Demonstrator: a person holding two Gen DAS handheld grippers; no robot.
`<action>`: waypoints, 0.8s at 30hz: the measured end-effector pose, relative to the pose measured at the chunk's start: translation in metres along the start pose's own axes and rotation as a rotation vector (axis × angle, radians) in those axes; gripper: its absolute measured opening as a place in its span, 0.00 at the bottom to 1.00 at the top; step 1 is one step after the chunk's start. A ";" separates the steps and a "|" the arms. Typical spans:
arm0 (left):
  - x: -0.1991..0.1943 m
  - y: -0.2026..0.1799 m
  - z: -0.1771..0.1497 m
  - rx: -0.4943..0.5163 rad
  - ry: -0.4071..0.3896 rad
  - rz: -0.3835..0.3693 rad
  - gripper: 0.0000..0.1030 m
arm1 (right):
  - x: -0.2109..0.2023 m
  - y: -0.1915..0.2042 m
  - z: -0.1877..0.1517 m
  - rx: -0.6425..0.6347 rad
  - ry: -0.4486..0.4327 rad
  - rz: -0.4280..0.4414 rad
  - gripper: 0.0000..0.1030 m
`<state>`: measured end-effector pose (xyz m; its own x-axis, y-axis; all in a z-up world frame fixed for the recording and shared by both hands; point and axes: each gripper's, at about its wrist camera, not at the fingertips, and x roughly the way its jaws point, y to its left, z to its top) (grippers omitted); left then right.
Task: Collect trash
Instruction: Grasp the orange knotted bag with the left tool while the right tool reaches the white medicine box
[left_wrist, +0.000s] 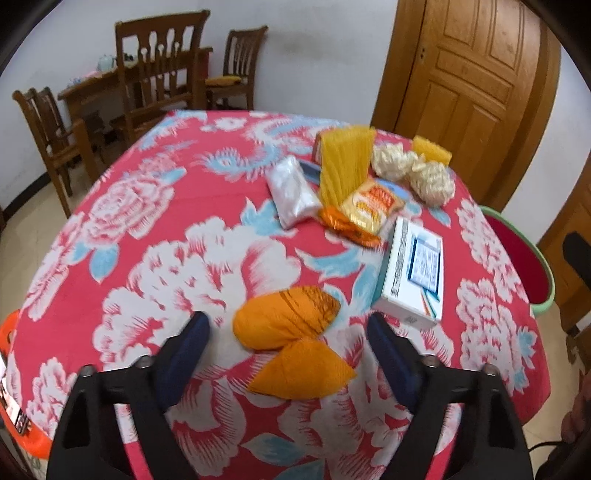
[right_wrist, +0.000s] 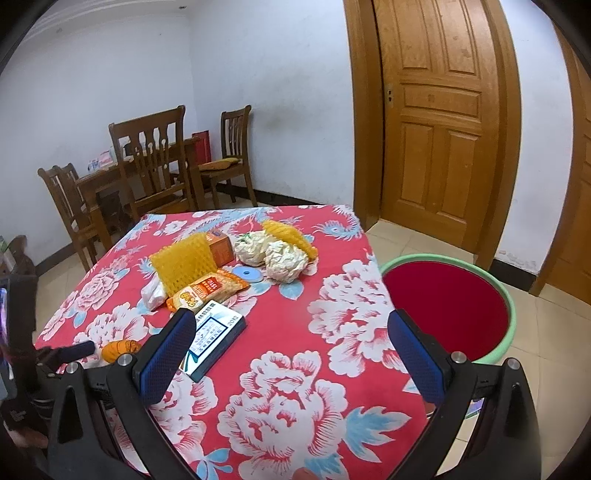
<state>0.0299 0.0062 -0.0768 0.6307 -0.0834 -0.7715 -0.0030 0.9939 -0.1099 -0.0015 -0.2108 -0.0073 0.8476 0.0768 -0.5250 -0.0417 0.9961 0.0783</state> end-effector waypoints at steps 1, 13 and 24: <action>0.003 0.001 -0.001 -0.004 0.014 -0.005 0.68 | 0.002 0.001 0.000 -0.003 0.005 0.004 0.99; 0.001 0.018 0.008 -0.059 -0.013 -0.089 0.43 | 0.046 0.030 0.010 -0.079 0.178 0.088 0.99; -0.010 0.050 0.033 -0.125 -0.084 -0.041 0.43 | 0.091 0.071 0.001 -0.117 0.366 0.129 0.99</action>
<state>0.0488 0.0596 -0.0542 0.6953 -0.1120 -0.7100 -0.0694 0.9727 -0.2215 0.0732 -0.1335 -0.0491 0.5880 0.1912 -0.7860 -0.2130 0.9740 0.0775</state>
